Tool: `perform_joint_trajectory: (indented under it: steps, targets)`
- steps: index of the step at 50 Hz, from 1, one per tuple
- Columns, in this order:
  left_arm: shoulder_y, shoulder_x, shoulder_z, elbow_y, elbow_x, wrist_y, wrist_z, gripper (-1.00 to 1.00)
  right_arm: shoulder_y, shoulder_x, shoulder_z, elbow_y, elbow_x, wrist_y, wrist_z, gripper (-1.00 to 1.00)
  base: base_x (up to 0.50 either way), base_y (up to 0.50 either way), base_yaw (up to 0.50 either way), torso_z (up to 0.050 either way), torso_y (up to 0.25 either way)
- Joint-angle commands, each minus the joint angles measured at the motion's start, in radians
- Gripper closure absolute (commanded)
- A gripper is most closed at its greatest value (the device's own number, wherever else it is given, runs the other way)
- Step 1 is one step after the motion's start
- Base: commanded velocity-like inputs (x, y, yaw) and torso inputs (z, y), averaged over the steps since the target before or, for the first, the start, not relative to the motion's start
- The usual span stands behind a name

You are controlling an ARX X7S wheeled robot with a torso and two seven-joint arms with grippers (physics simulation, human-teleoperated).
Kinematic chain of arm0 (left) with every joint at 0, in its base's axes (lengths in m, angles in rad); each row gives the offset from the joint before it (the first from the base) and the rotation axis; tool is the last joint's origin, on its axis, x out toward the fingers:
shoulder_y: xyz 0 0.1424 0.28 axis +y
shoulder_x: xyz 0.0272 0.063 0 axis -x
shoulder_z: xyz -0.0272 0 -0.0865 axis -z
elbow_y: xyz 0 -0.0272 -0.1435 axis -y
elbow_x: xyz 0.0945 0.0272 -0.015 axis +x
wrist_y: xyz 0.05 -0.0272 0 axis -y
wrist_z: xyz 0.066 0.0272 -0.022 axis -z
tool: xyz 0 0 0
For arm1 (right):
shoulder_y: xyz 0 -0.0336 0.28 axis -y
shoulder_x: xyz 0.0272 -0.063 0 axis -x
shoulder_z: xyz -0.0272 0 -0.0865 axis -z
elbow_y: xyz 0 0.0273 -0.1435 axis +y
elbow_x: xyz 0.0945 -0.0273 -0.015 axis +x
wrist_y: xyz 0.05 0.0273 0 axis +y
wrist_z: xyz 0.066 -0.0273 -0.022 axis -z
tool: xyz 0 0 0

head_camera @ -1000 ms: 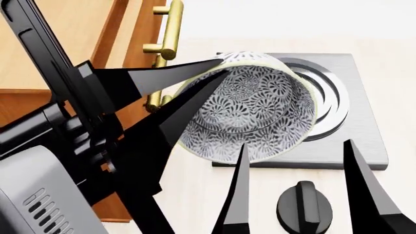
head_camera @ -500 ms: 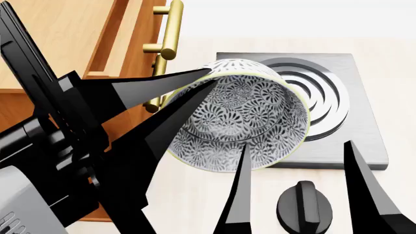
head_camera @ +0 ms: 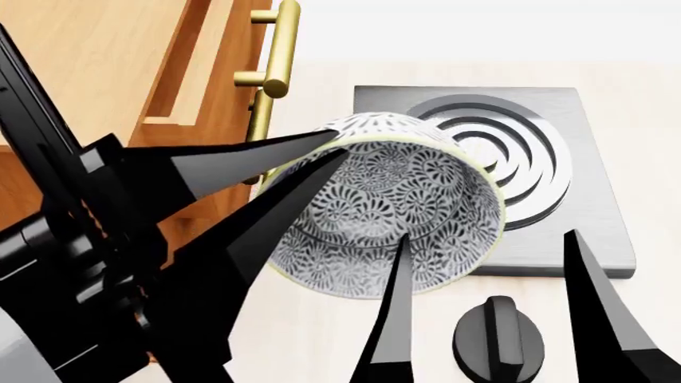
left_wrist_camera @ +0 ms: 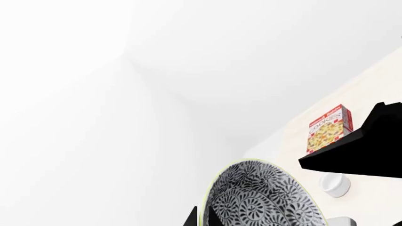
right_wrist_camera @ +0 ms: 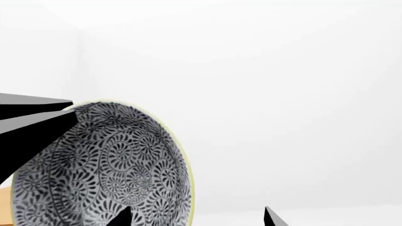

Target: Pick the akita bowl on the wooden cabinet and place it on the plate.

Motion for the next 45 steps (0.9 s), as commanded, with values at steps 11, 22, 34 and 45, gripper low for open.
perform_joint_trajectory:
  steps: [11,22,34,45]
  targets:
    - [0.014,0.007,-0.044,0.013,0.018,0.003,0.011,1.0,-0.011,-0.013,0.016,0.017,-0.018,-0.036,-0.024,1.0,0.0,0.0,0.0,0.001,0.001]
    - [0.013,0.004,-0.045,0.013,0.013,0.001,0.027,1.0,-0.01,-0.01,0.011,0.02,-0.017,-0.045,-0.027,1.0,0.0,0.0,0.0,0.0,0.0]
    - [0.013,0.004,-0.051,0.015,0.008,-0.002,0.029,1.0,-0.011,-0.006,0.004,0.019,-0.018,-0.052,-0.028,1.0,0.0,0.0,0.0,0.0,0.001]
    - [0.017,0.008,-0.058,0.0,0.003,-0.019,0.004,-1.0,0.003,0.008,0.02,-0.028,-0.047,0.018,0.04,1.0,0.0,0.0,0.0,0.0,0.0]
